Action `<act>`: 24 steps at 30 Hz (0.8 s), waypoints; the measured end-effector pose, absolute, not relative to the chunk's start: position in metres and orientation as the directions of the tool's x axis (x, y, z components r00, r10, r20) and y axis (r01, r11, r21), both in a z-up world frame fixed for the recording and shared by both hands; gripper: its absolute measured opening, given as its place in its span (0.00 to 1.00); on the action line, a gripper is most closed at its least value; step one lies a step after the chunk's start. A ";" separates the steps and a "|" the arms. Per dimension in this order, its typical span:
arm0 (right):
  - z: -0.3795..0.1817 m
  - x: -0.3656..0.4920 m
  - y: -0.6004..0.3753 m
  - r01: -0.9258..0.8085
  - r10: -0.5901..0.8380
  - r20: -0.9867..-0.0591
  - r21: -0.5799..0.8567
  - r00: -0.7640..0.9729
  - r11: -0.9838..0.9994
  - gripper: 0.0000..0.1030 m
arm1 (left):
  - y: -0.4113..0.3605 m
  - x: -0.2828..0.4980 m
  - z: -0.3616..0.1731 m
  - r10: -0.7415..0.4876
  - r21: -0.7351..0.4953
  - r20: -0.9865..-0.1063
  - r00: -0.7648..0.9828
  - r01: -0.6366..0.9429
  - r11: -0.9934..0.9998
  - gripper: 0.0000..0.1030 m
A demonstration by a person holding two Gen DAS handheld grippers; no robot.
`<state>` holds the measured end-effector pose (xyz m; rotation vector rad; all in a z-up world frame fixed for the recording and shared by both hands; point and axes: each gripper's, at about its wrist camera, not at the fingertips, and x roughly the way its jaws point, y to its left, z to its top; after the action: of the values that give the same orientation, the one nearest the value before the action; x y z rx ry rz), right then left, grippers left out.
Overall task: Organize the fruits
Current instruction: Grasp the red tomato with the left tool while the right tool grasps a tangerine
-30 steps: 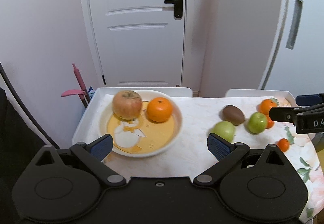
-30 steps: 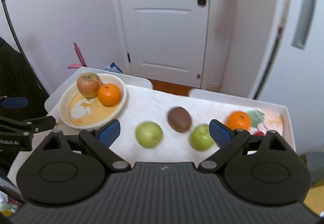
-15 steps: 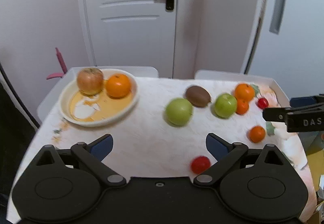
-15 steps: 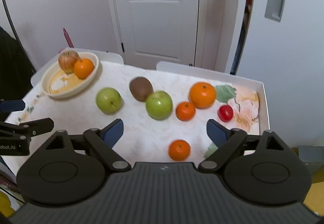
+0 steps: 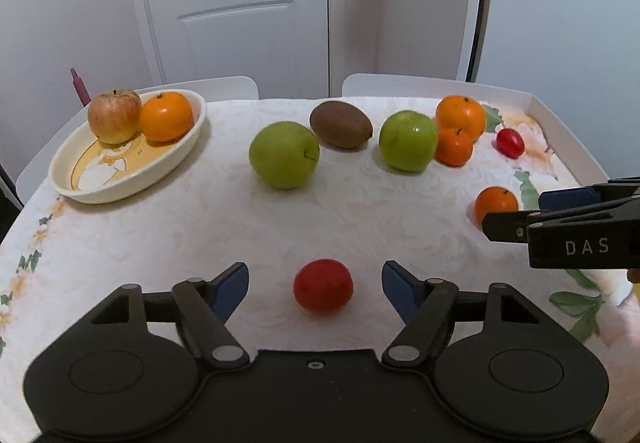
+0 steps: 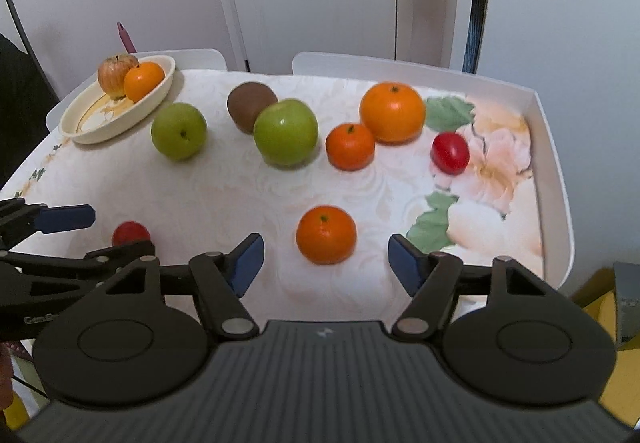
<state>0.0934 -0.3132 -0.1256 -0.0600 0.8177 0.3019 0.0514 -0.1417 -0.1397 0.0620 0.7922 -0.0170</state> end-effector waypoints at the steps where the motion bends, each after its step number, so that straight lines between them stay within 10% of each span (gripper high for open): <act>1: -0.128 0.094 -0.314 -0.288 0.244 -0.725 0.066 0.644 0.955 0.80 | -0.142 0.053 -0.141 0.013 0.052 -0.712 0.702 0.035 0.998 0.74; 13: -0.141 0.102 -0.312 -0.290 0.251 -0.722 0.073 0.645 0.954 0.72 | -0.145 0.057 -0.152 0.013 0.044 -0.723 0.691 0.028 0.999 0.36; 24: -0.143 0.107 -0.311 -0.293 0.247 -0.720 0.063 0.649 0.954 0.62 | -0.146 0.056 -0.151 0.016 0.054 -0.723 0.690 0.033 0.998 0.36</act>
<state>0.1067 -0.3107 -0.1433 -0.0605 0.8083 0.3072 0.0563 -0.1461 -0.1514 0.0643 0.8089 -0.0093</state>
